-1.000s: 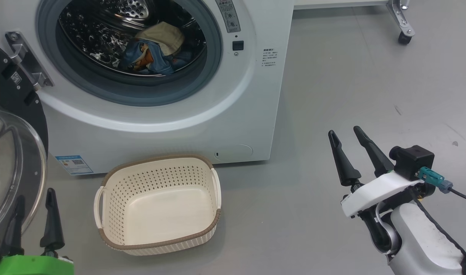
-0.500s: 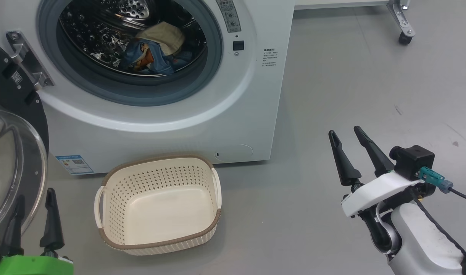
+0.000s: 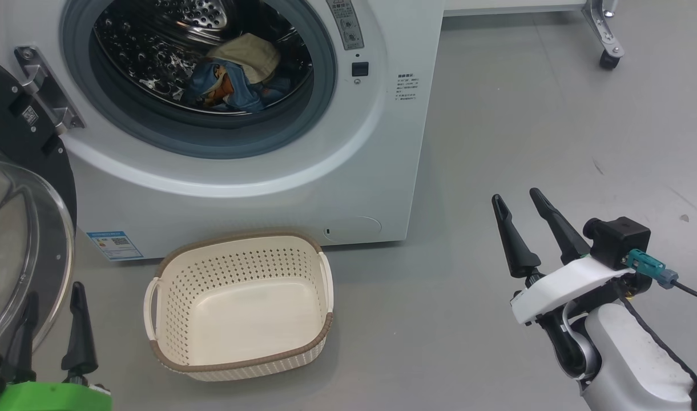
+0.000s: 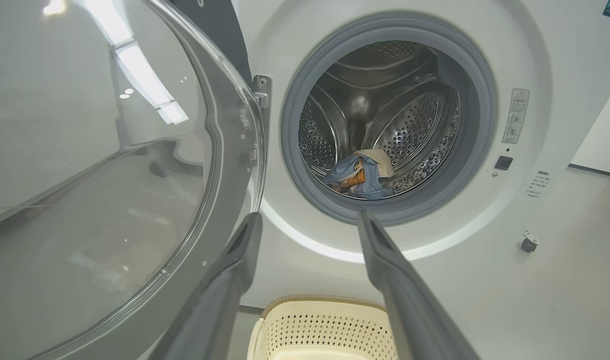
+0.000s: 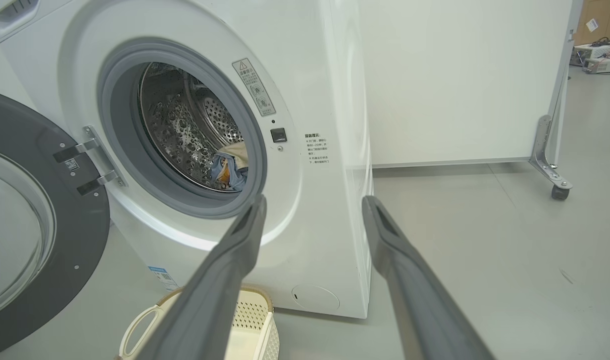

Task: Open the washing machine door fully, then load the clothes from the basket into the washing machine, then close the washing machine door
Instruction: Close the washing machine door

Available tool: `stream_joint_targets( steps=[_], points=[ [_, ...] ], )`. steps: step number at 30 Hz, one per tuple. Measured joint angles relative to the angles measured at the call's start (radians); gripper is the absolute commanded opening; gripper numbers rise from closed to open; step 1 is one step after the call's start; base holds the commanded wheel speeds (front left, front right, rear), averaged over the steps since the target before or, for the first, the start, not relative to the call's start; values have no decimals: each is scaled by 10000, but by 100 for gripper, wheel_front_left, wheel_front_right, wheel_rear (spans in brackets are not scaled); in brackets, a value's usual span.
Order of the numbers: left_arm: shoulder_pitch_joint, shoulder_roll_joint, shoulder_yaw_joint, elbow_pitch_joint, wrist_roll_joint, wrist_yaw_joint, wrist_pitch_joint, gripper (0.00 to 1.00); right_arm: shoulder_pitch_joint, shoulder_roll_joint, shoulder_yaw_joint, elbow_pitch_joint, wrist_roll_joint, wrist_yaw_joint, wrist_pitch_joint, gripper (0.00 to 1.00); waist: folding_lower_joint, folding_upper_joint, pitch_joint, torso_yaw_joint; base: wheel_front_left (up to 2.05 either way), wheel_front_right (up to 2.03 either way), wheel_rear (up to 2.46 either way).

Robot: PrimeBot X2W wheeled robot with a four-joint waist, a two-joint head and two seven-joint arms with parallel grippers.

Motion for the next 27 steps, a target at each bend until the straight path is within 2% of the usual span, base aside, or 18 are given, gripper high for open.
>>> stream_joint_targets(
  steps=[5, 27],
  points=[
    [-3, -4, -67, 23, 171, 0, 0, 100, 20, -27, -153, 2, 0, 0, 0, 100, 0, 0, -4, 109, 0, 0, 0],
    [-21, -286, -12, 291, 339, 113, 0, 100, 205, -38, 44, 75, 29, 0, 0, 100, 0, 0, -239, 1483, 0, 0, 0]
  ],
)
